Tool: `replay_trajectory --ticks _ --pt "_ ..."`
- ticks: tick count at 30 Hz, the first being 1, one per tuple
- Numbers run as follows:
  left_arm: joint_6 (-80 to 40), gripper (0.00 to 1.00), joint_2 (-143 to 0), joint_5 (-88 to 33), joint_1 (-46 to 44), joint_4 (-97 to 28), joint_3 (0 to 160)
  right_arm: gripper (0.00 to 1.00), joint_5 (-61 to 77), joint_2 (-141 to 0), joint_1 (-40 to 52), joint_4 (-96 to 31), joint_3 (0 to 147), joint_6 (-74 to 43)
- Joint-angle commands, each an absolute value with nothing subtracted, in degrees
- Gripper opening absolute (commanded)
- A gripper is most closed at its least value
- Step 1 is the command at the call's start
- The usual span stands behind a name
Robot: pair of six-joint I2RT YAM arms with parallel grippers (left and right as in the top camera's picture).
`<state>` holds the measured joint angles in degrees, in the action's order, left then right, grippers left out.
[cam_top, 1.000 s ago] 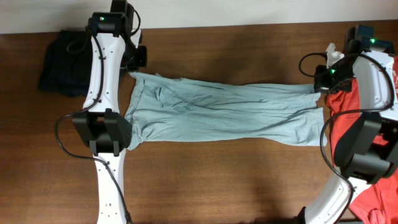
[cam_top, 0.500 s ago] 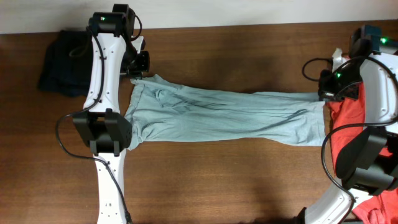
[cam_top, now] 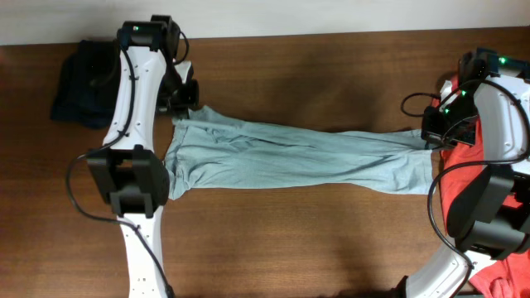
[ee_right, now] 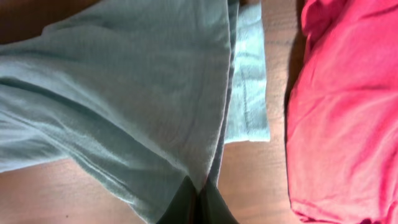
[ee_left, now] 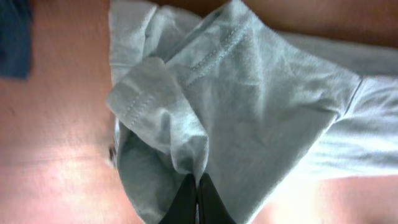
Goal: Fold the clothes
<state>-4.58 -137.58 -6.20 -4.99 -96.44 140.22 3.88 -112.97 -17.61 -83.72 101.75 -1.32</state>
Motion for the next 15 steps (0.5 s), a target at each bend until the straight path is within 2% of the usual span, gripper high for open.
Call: replay_trajectory --ticks 1,9,15 --pt "-6.07 0.01 -131.44 -6.09 -4.82 -96.73 132.07 0.04 2.7 -111.96 -17.69 -84.73 101.3 -2.28" --pt "-6.83 0.01 -129.08 -5.39 -4.84 -96.73 121.89 0.04 -1.52 -111.96 -17.72 -86.43 99.9 -6.48" --pt "-12.84 0.01 -129.08 6.11 -4.51 -96.33 117.43 0.04 -8.4 -111.98 -18.79 -83.05 94.11 -11.49"
